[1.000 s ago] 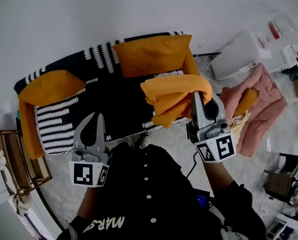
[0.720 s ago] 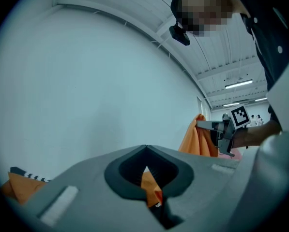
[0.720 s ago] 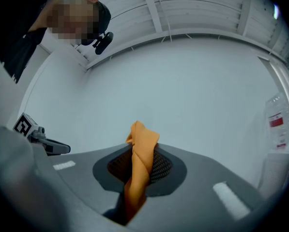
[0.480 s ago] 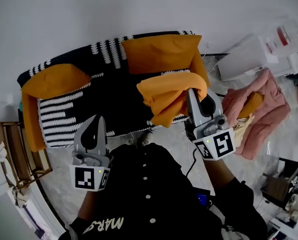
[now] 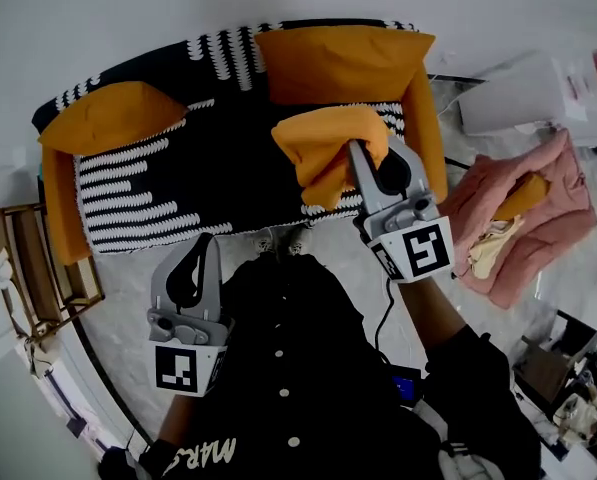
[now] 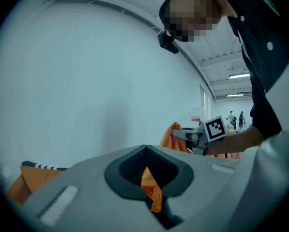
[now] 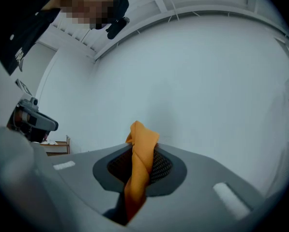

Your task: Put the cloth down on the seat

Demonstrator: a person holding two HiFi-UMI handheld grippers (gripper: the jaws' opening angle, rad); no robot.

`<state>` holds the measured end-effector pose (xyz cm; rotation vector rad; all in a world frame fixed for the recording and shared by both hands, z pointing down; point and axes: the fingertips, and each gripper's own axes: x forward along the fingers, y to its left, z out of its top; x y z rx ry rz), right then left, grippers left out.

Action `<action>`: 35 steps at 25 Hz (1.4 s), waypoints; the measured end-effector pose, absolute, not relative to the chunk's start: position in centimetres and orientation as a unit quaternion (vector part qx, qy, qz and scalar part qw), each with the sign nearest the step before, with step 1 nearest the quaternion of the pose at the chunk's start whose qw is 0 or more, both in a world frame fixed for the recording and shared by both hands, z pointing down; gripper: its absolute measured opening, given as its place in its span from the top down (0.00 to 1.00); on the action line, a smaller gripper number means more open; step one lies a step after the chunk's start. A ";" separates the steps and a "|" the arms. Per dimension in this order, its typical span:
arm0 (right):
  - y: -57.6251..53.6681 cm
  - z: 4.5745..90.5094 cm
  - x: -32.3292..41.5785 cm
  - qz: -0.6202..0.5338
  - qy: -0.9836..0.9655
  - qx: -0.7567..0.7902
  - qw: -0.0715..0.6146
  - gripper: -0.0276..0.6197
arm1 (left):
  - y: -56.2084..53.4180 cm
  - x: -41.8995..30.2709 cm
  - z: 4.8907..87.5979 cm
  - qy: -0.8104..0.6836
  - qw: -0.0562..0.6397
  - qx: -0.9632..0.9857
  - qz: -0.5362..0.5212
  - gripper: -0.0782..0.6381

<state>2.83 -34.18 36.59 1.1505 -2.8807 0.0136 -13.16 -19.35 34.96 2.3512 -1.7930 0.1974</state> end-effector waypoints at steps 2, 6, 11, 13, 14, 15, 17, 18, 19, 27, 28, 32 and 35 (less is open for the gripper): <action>-34.6 38.4 2.2 0.004 -0.931 0.364 0.031 0.86 | -18.9 -12.7 36.0 -0.603 0.099 0.788 0.080 0.89; -35.9 42.7 0.8 0.004 -0.935 0.350 0.061 0.86 | -18.9 -12.5 37.9 -0.605 0.121 0.782 0.094 0.89; -37.2 49.2 -0.7 0.003 -0.935 0.336 0.117 0.86 | -18.5 -12.2 39.4 -0.609 0.144 0.774 0.102 0.89; -37.5 52.0 -1.1 0.009 -0.933 0.330 0.145 0.86 | -18.3 -12.1 39.9 -0.610 0.152 0.771 0.106 0.89; -37.6 53.3 -1.4 0.010 -0.933 0.326 0.154 0.86 | -18.3 -12.0 40.2 -0.610 0.155 0.769 0.108 0.89; -37.7 54.6 -1.7 0.012 -0.933 0.322 0.163 0.86 | -18.4 -11.9 40.4 -0.611 0.158 0.768 0.108 0.89; -37.9 57.2 -2.2 0.018 -0.930 0.314 0.188 0.86 | -18.4 -11.8 40.7 -0.611 0.164 0.767 0.110 0.89; -38.0 58.5 -2.4 0.019 -0.929 0.310 0.200 0.86 | -18.4 -11.8 41.0 -0.611 0.167 0.766 0.111 0.89; -38.0 59.7 -2.6 0.018 -0.928 0.306 0.211 0.86 | -18.3 -11.9 41.2 -0.612 0.171 0.764 0.112 0.89; -38.5 67.5 -3.3 0.026 -0.916 0.284 0.281 0.86 | -18.9 -11.9 42.9 -0.612 0.192 0.758 0.121 0.89; -38.4 68.2 -3.2 0.029 -0.913 0.287 0.290 0.86 | -19.1 -11.7 43.1 -0.609 0.193 0.759 0.122 0.89; -38.1 69.4 -3.5 0.034 -0.907 0.284 0.310 0.86 | -20.5 -11.5 43.6 -0.605 0.191 0.764 0.119 0.89; -38.3 69.6 -3.7 0.036 -0.907 0.282 0.312 0.86 | -21.2 -11.6 44.3 -0.603 0.195 0.764 0.121 0.89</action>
